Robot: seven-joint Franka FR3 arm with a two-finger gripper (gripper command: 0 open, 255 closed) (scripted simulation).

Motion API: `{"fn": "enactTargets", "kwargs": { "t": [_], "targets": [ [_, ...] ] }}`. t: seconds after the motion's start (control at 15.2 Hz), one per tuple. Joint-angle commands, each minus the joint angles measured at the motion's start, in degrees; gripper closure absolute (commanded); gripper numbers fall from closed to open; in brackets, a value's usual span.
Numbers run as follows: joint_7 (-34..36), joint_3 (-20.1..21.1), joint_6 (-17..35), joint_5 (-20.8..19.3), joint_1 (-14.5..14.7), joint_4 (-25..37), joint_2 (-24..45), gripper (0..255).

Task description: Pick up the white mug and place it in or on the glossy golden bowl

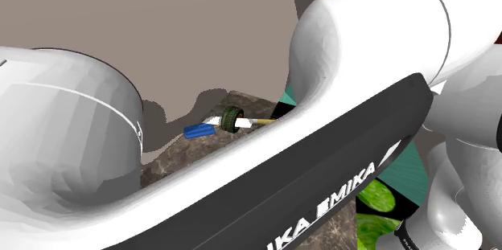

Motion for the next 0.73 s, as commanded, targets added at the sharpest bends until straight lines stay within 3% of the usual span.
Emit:
{"fn": "enactTargets", "kwargs": {
  "t": [0.0, 0.4, 0.46, 0.66],
  "targets": [
    [0.06, -0.01, 0.47, -0.03, -0.07, -0.43, 0.01, 255],
    [0.06, -0.01, 0.46, -0.03, -0.07, -0.43, 0.01, 255],
    [0.06, -0.01, 0.46, -0.03, -0.07, -0.42, 0.01, 0],
    [0.06, -0.02, 0.46, -0.03, -0.07, -0.42, 0.02, 0]
  ]
}}
